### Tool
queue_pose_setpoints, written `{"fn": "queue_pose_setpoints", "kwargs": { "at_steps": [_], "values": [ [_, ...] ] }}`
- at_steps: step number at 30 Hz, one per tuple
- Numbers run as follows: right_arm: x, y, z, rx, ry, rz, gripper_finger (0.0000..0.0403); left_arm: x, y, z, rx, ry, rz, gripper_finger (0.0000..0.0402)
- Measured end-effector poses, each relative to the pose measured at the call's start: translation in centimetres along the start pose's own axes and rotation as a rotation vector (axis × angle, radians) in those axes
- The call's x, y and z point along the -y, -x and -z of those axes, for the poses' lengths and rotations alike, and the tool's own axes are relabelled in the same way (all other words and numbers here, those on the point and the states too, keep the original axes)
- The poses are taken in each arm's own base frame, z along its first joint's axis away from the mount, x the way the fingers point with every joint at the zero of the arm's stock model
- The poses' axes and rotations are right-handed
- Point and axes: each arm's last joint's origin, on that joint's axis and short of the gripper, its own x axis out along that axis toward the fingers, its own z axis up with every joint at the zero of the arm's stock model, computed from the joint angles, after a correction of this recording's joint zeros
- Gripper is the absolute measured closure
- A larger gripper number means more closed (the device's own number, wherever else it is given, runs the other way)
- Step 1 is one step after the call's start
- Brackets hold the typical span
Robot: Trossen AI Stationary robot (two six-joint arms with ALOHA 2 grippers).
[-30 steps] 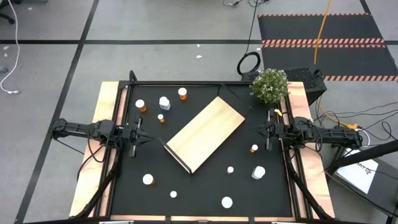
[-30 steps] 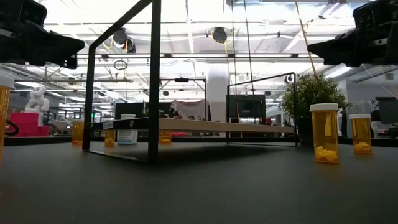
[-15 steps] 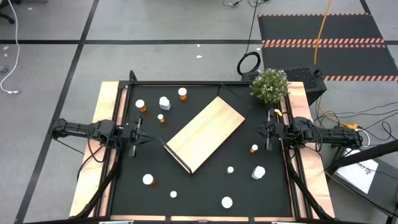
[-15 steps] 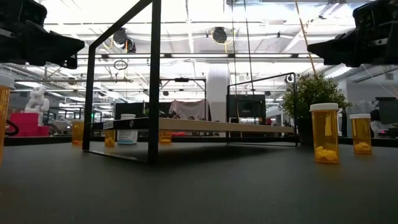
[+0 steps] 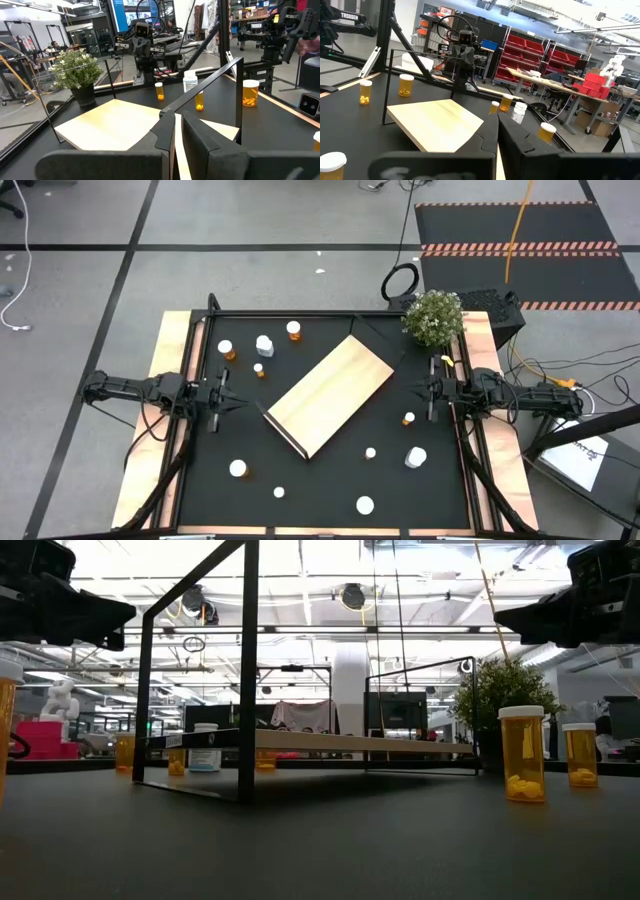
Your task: Pick and place medicine bottles onto shelf by color
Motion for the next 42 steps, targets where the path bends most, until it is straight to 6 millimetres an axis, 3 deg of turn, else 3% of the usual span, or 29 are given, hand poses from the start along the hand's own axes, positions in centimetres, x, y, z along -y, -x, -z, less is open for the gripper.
{"fn": "queue_pose_setpoints", "kwargs": {
  "at_steps": [14,35,42],
  "values": [
    [0.00,0.00,0.00,0.000,0.000,0.001,0.0403,0.00,0.00,-0.03,0.003,-0.100,0.000,0.0366],
    [0.00,0.00,0.00,0.000,0.000,0.000,0.0403,-0.05,0.00,-0.34,0.037,-0.039,-0.007,0.0366],
    [0.01,0.00,-0.02,0.002,0.000,0.001,0.0403,-0.07,0.00,-0.43,0.048,0.082,-0.006,0.0366]
  ]
}}
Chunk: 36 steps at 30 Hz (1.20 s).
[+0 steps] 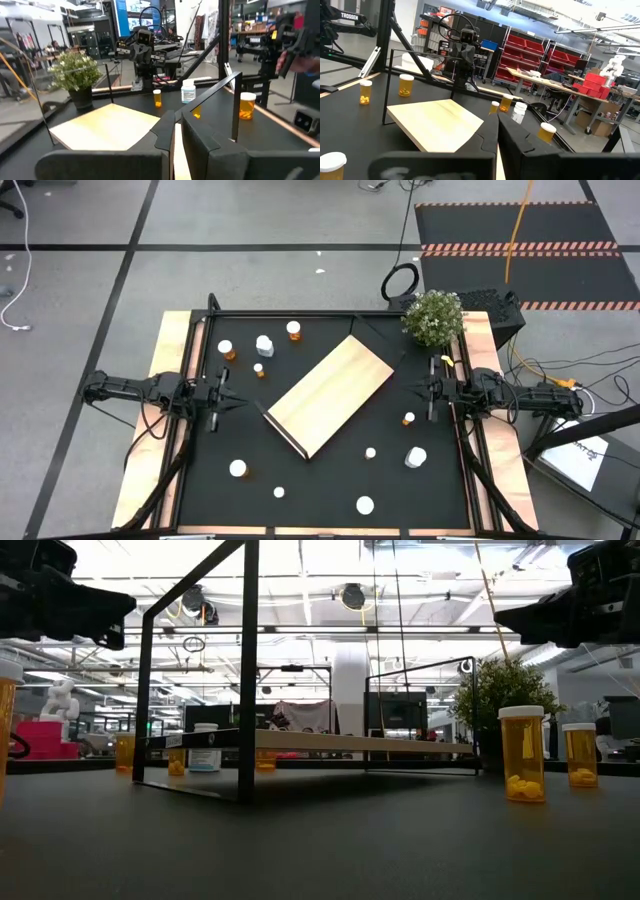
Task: Pick and place medicine bottles onto shelf by color
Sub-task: Put the large orange pill bottle on the shelf
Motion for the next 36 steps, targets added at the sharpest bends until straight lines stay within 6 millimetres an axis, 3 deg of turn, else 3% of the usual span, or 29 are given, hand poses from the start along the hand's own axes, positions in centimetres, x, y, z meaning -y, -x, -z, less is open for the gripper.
{"fn": "queue_pose_setpoints", "kwargs": {
  "at_steps": [8,25,32,36],
  "values": [
    [0.0,0.0,0.0,0.003,0.000,0.001,0.0403,0.0,0.0,0.0,0.001,0.120,0.000,0.0366],
    [0.0,0.0,-0.1,0.007,0.001,0.002,0.0403,-0.1,0.0,-0.2,0.021,0.058,-0.038,0.0366],
    [0.4,0.1,-1.2,0.121,0.112,0.047,0.0403,-0.2,0.0,-0.2,0.021,0.085,-0.054,0.0366],
    [0.5,0.2,-1.8,0.187,0.078,0.067,0.0403,-0.2,0.0,-0.6,0.057,0.083,-0.071,0.0366]
  ]
}}
